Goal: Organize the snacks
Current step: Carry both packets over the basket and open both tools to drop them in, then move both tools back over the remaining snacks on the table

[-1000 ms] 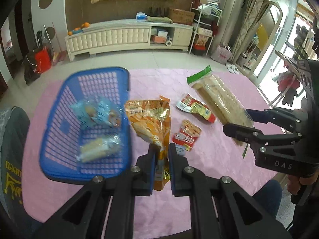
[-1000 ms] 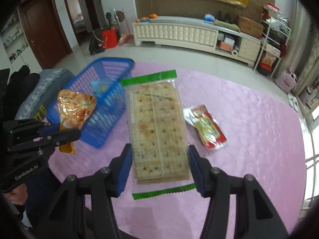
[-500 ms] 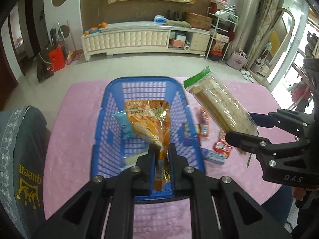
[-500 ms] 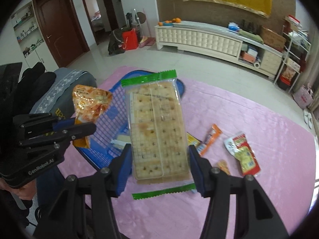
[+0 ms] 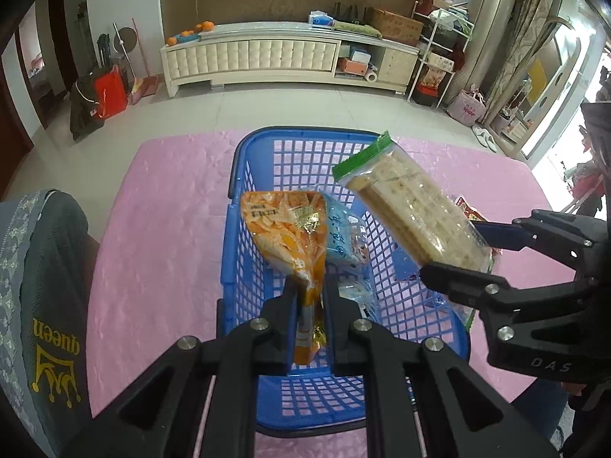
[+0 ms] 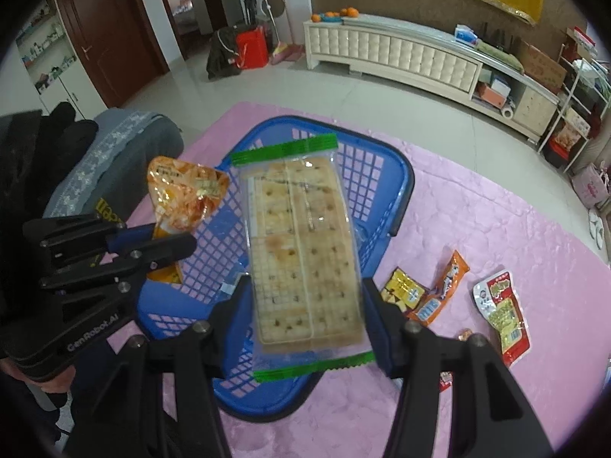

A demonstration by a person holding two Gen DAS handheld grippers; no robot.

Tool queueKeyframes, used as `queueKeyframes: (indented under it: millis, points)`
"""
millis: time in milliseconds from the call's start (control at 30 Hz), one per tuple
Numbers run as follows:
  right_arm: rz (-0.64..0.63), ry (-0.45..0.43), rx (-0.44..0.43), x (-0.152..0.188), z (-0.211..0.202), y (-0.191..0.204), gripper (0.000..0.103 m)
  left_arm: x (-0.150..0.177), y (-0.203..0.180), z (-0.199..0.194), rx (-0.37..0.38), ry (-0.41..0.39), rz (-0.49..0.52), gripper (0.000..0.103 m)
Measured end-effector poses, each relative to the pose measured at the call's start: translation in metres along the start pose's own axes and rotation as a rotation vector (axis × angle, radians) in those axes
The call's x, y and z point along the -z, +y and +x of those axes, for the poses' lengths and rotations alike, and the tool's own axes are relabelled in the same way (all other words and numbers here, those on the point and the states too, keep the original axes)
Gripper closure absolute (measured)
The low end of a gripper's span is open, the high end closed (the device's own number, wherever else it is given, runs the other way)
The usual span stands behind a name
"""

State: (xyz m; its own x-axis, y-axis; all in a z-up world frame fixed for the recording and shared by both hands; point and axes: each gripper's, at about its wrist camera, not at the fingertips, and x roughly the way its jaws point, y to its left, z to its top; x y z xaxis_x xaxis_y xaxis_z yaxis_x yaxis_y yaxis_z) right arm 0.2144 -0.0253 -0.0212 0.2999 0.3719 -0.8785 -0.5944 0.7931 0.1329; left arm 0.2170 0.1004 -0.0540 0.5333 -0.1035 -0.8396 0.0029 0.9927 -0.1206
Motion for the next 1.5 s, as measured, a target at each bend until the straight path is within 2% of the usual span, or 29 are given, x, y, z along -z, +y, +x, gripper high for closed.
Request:
queueKeyframes:
  millis: [133,233,267,300,400,433,467,567,1000,1500]
  points:
    - [-0.016,0.018,0.003,-0.002,0.007,0.004,0.043,0.001,0.002,0.005,0.012,0.007,0.001,0.085]
    - [-0.043,0.012,0.019,-0.002,0.011,0.008,0.043,0.002,0.005,0.004,-0.015,-0.002,-0.016,0.073]
    - [-0.044,0.011,0.022,-0.002,0.011,0.007,0.041,0.003,0.005,0.004,-0.017,-0.006,-0.02,0.064]
    - [-0.043,0.011,0.007,-0.001,0.011,0.006,0.04,0.003,0.005,0.002,-0.017,-0.007,-0.023,0.061]
    - [-0.026,-0.02,0.018,0.0,0.005,0.001,0.027,0.004,0.001,-0.002,-0.027,-0.009,0.004,0.054]
    - [-0.021,-0.029,0.021,0.0,0.001,-0.002,0.022,0.004,-0.002,-0.005,-0.041,-0.019,0.015,0.046]
    - [-0.015,-0.032,0.024,0.0,-0.001,-0.005,0.021,0.004,-0.005,-0.008,-0.046,-0.028,0.022,0.04]
    - [-0.006,-0.043,0.033,0.004,-0.011,-0.012,0.02,0.006,-0.013,-0.018,-0.037,-0.057,0.047,0.029]
    - [0.058,-0.126,0.038,0.039,-0.074,-0.053,0.02,0.006,-0.077,-0.051,-0.021,-0.136,0.149,0.026]
    - [0.15,-0.172,0.078,0.087,-0.121,-0.14,0.02,-0.007,-0.181,-0.037,0.01,-0.144,0.255,0.026]
